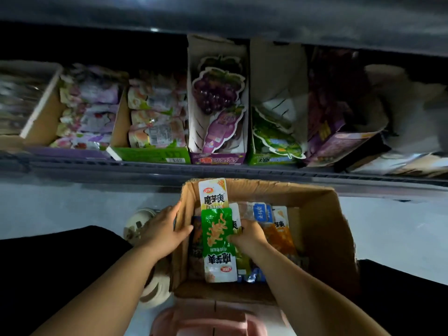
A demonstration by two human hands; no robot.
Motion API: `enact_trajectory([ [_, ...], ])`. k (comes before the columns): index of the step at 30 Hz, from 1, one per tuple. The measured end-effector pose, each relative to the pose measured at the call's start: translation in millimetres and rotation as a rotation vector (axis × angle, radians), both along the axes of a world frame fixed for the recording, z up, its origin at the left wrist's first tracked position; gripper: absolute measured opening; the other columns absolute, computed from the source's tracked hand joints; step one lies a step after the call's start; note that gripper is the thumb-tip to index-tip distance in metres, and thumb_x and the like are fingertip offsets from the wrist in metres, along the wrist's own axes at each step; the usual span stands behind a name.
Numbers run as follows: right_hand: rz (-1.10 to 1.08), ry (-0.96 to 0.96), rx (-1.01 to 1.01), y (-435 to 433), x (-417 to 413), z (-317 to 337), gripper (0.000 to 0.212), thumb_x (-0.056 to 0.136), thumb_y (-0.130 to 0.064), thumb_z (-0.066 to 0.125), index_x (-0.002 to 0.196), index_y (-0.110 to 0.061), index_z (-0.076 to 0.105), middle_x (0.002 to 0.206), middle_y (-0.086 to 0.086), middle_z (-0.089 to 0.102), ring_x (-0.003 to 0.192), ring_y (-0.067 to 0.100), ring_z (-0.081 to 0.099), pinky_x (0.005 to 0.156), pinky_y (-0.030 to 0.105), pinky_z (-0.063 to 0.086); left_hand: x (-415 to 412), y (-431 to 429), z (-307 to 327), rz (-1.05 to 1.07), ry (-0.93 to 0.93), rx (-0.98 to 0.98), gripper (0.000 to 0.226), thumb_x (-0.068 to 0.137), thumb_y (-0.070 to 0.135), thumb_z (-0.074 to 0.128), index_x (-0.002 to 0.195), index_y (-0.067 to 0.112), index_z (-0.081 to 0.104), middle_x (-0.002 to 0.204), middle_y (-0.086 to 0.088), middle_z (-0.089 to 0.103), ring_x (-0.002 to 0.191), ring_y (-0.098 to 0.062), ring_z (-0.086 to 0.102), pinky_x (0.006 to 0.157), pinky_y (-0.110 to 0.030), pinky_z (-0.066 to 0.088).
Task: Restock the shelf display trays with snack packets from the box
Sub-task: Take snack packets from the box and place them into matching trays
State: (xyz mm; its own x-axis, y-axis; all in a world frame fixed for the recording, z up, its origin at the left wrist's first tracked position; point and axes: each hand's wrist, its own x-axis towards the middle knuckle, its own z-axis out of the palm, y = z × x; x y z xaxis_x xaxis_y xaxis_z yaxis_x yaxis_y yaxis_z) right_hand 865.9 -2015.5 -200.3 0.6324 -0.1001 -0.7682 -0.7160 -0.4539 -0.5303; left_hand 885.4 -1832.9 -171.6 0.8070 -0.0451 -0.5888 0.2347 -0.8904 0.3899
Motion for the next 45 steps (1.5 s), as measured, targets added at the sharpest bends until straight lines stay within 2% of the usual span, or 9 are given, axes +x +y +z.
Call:
enact_trajectory([
  [7,-0.103,-0.273,0.156,-32.7,-4.1,106.4,0.021,0.078,-0.002,0.067,0.099,-0.004,0.065,0.105,0.012,0.068,0.091,0.022,0.064,0.086,0.033,0.052,5.3,-45.7,88.6,0.193,-0.072,-0.47,0.065,0.088,0.034,0.053,0.143,0.015,0.023,0.144,-0.001,0.035,0.129,-0.017,0.036,0.102,-0.027,0.029],
  [13,-0.038,-0.47,0.377,-50.0,-6.5,180.9,0.012,0.082,-0.002,0.063,0.085,-0.012,0.067,0.095,0.008,0.071,0.09,0.023,0.067,0.089,0.038,0.052,13.8,-64.8,169.0,0.132,-0.059,-0.739,0.005,0.087,0.026,0.056,0.092,0.025,0.055,0.078,0.019,0.053,0.07,0.006,0.048,0.047,0.001,0.035],
  [18,-0.083,-0.6,0.435,-45.1,2.4,199.8,0.009,0.084,-0.001,0.059,0.088,-0.004,0.067,0.09,0.009,0.07,0.078,0.017,0.066,0.076,0.025,0.055,24.6,-76.6,183.6,0.37,0.057,-1.074,0.013,0.08,0.017,0.06,0.092,0.012,0.063,0.057,0.006,0.069,0.051,-0.007,0.065,0.041,-0.012,0.045],
  [21,-0.121,-0.627,0.413,-41.5,14.9,201.1,0.012,0.083,-0.002,0.061,0.078,-0.011,0.066,0.084,0.004,0.071,0.074,0.012,0.067,0.073,0.024,0.055,35.9,-79.6,181.3,0.477,0.046,-1.154,0.027,0.063,0.018,0.065,0.089,0.01,0.064,0.062,-0.003,0.071,0.053,-0.015,0.067,0.046,-0.023,0.051],
  [29,-0.302,-0.587,0.47,-31.5,32.2,187.6,0.017,0.085,-0.014,0.061,0.1,-0.016,0.053,0.092,0.004,0.069,0.081,0.016,0.068,0.076,0.031,0.056,45.3,-81.7,172.1,0.651,-0.087,-1.265,0.006,0.085,0.011,0.056,0.088,0.01,0.061,0.063,-0.003,0.071,0.052,-0.017,0.067,0.041,-0.025,0.051],
  [33,-0.151,-0.511,0.519,-29.8,27.3,185.5,0.05,0.075,-0.036,0.068,0.115,-0.02,0.043,0.105,0.0,0.062,0.09,0.011,0.065,0.075,0.025,0.053,50.8,-77.5,171.3,0.792,-0.169,-1.315,0.004,0.085,0.011,0.058,0.086,0.013,0.061,0.066,-0.002,0.07,0.053,-0.015,0.067,0.04,-0.024,0.051],
  [35,-0.079,-0.521,0.535,-28.4,24.9,187.7,0.054,0.068,-0.021,0.075,0.108,-0.026,0.04,0.097,-0.004,0.063,0.082,0.005,0.066,0.072,0.022,0.054,50.7,-77.9,171.4,0.802,-0.212,-1.288,0.003,0.086,0.014,0.057,0.085,0.015,0.06,0.071,-0.002,0.069,0.055,-0.014,0.066,0.041,-0.023,0.05],
  [38,-0.056,-0.576,0.406,-24.0,24.7,187.1,0.051,0.073,-0.002,0.072,0.098,-0.031,0.039,0.092,-0.006,0.062,0.082,0.006,0.066,0.075,0.023,0.055,50.2,-80.8,168.7,0.835,-0.244,-1.313,0.004,0.086,0.016,0.057,0.087,0.018,0.06,0.082,-0.002,0.067,0.067,-0.015,0.066,0.052,-0.027,0.049],
  [45,-0.213,-0.655,0.291,-30.2,31.3,189.3,0.018,0.082,-0.007,0.064,0.083,-0.018,0.05,0.081,0.0,0.063,0.068,0.01,0.063,0.058,0.018,0.052,50.0,-78.1,171.3,0.687,-0.12,-1.418,0.03,0.069,0.026,0.06,0.098,0.02,0.062,0.085,0.0,0.072,0.074,-0.017,0.069,0.058,-0.031,0.051],
])
